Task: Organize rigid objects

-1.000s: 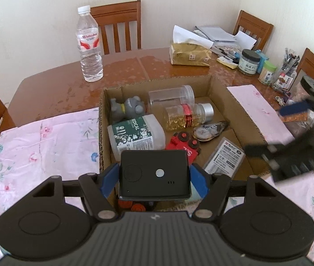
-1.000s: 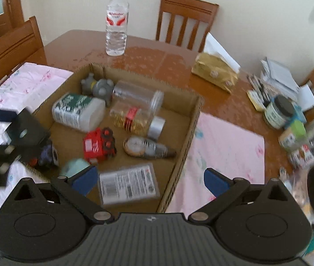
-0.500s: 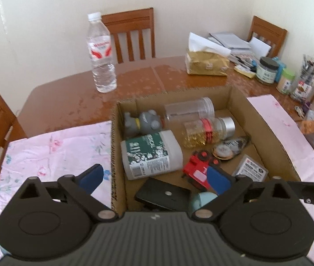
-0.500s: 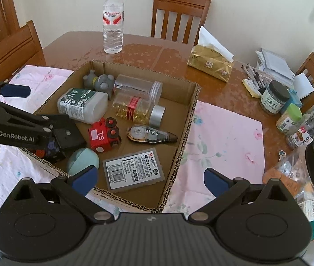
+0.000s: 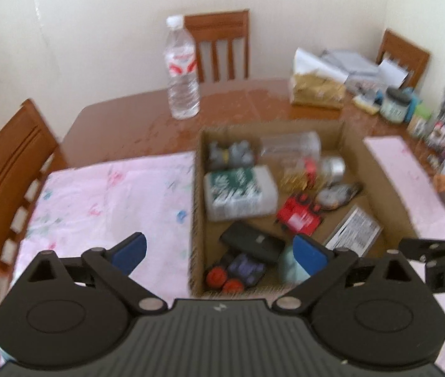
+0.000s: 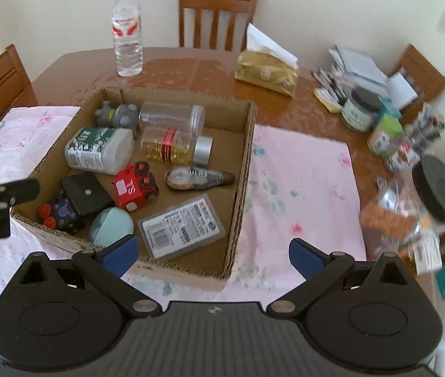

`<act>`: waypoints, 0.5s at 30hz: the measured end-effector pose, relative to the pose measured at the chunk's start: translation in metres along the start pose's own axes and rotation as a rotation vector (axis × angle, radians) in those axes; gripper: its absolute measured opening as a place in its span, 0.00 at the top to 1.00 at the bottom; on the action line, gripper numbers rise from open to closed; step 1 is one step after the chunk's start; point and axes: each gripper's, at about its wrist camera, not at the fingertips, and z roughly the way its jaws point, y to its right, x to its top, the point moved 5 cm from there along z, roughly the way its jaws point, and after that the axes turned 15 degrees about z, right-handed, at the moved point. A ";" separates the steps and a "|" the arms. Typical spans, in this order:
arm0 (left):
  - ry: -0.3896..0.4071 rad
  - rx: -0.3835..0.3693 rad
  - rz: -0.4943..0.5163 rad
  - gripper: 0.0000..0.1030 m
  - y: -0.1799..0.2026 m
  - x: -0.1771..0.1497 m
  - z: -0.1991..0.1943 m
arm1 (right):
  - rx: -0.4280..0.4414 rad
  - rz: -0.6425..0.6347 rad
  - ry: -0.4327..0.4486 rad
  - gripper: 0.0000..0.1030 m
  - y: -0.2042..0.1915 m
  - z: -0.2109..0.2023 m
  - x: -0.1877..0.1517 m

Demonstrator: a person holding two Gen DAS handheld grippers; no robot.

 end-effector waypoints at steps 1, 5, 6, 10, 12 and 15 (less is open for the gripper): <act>-0.021 0.006 0.005 0.03 0.000 -0.003 -0.001 | -0.011 0.010 -0.004 0.00 -0.001 -0.001 -0.002; -0.057 -0.009 0.006 0.03 0.000 -0.012 -0.008 | -0.029 0.048 -0.014 0.00 -0.007 -0.009 -0.010; -0.062 -0.016 -0.001 0.03 -0.001 -0.013 -0.011 | -0.031 0.058 -0.018 0.00 -0.009 -0.012 -0.012; -0.059 -0.032 -0.023 0.03 -0.007 -0.017 -0.021 | -0.035 0.079 -0.020 0.00 -0.014 -0.021 -0.017; -0.060 -0.032 -0.030 0.03 -0.008 -0.017 -0.025 | -0.037 0.090 -0.020 0.00 -0.016 -0.025 -0.018; -0.060 -0.039 -0.036 0.03 -0.010 -0.016 -0.030 | -0.041 0.108 -0.017 0.00 -0.016 -0.030 -0.018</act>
